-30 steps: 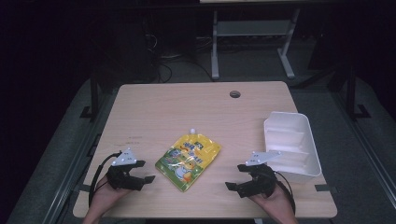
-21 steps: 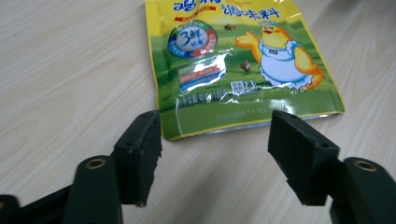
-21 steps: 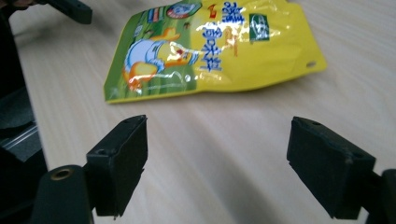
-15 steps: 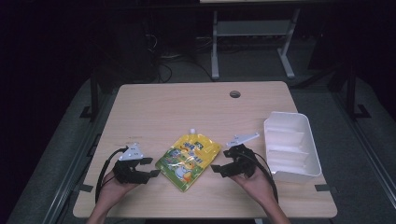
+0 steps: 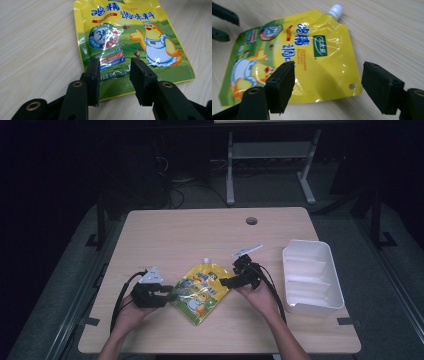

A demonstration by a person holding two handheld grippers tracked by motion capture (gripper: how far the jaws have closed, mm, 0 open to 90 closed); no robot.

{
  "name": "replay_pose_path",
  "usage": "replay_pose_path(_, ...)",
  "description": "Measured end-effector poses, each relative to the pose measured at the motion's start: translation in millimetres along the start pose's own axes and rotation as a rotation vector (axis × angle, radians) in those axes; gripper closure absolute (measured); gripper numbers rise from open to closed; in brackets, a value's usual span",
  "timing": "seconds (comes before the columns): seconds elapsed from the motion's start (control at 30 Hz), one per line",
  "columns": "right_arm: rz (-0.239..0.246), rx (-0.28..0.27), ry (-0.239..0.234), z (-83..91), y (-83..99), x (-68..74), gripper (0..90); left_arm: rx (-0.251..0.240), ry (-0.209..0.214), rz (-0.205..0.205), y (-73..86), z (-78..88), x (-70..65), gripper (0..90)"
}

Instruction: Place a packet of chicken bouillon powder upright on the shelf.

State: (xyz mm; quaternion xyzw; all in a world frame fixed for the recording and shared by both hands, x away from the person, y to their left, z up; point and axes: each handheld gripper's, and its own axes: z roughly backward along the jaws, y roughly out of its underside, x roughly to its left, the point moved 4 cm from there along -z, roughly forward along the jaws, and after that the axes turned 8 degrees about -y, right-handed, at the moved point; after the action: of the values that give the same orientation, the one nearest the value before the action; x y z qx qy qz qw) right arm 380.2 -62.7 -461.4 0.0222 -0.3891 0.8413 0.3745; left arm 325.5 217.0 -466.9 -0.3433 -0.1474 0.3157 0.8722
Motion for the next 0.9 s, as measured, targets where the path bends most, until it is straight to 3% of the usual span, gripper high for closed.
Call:
replay_pose_path(0.17,-0.046,0.035,0.012,-14.3,-0.9,-14.1,36.0,0.005,0.004,-0.004,-0.6,-4.2,-1.5,64.0)
replay_pose_path(0.27,-0.092,0.034,-0.023,-18.6,1.6,-20.1,45.1,0.025,0.003,-0.004,0.9,-8.0,-1.5,64.0)
replay_pose_path(0.37,-0.109,0.036,-0.038,-21.2,3.1,-20.3,47.4,0.045,-0.002,-0.013,2.7,-11.3,-2.2,63.9)
replay_pose_path(0.8,-0.185,0.008,-0.083,-15.8,13.4,-25.0,61.5,0.03,-0.015,-0.003,3.3,-13.0,-4.2,63.9)
replay_pose_path(0.87,-0.196,-0.028,-0.114,-12.3,11.2,-23.4,70.4,0.033,-0.013,-0.004,3.5,-13.4,-4.2,63.9)
replay_pose_path(0.9,-0.208,-0.041,-0.159,-11.9,10.0,-21.8,71.4,0.033,-0.013,-0.004,3.6,-13.6,-4.2,63.9)
